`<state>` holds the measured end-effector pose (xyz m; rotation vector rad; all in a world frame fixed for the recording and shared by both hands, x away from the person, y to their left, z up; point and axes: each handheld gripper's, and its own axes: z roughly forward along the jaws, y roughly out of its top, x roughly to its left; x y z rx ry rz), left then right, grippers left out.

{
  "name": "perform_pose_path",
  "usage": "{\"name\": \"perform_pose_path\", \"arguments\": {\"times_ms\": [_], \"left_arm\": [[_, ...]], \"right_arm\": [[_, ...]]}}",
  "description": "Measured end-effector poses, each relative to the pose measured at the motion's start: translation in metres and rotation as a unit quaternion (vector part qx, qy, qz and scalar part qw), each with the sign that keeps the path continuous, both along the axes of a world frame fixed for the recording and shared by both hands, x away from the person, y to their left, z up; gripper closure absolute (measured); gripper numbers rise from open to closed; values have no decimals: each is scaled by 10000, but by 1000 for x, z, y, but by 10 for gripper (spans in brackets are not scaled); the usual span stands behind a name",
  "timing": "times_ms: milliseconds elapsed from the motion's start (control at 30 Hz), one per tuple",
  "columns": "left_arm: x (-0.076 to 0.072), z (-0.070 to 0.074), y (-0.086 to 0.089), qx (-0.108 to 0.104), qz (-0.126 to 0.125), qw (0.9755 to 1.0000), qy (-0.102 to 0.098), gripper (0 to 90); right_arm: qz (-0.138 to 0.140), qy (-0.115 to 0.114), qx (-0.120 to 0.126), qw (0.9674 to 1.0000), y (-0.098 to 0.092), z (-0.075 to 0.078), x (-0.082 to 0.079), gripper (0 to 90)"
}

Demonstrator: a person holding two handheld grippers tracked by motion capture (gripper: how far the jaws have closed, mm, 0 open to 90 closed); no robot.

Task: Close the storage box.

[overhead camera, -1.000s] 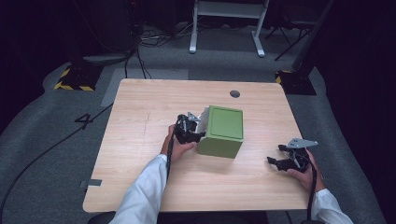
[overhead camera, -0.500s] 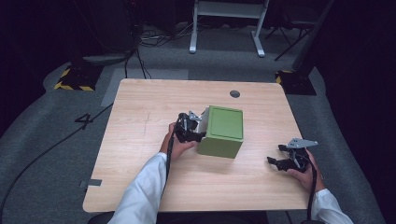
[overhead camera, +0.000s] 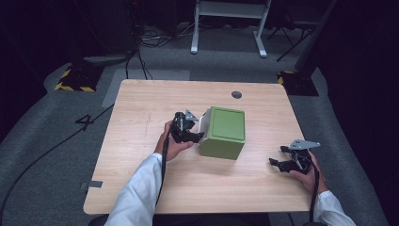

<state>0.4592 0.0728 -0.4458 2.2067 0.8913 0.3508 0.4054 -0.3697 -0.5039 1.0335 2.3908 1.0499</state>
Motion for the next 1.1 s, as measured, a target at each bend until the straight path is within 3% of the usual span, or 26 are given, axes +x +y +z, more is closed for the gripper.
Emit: {"name": "perform_pose_path", "arguments": {"times_ms": [233,567,833,933,1100], "left_arm": [[-6,8,9,18,-31,9999,-116,355],[-17,13,28,320,109,9990,-288,295],[-29,15,45,658,228,9966,-437,259],[-34,14,52,785,106,9960,-401,200],[-44,13,63,949,108,9943,-484,193]], "right_arm": [[-1,-3,0,10000,0,0,0,168],[-2,-2,0,10000,0,0,0,168],[-2,-1,0,10000,0,0,0,169],[-1,-2,0,10000,0,0,0,168],[-3,-3,-1,10000,0,0,0,168]]}}
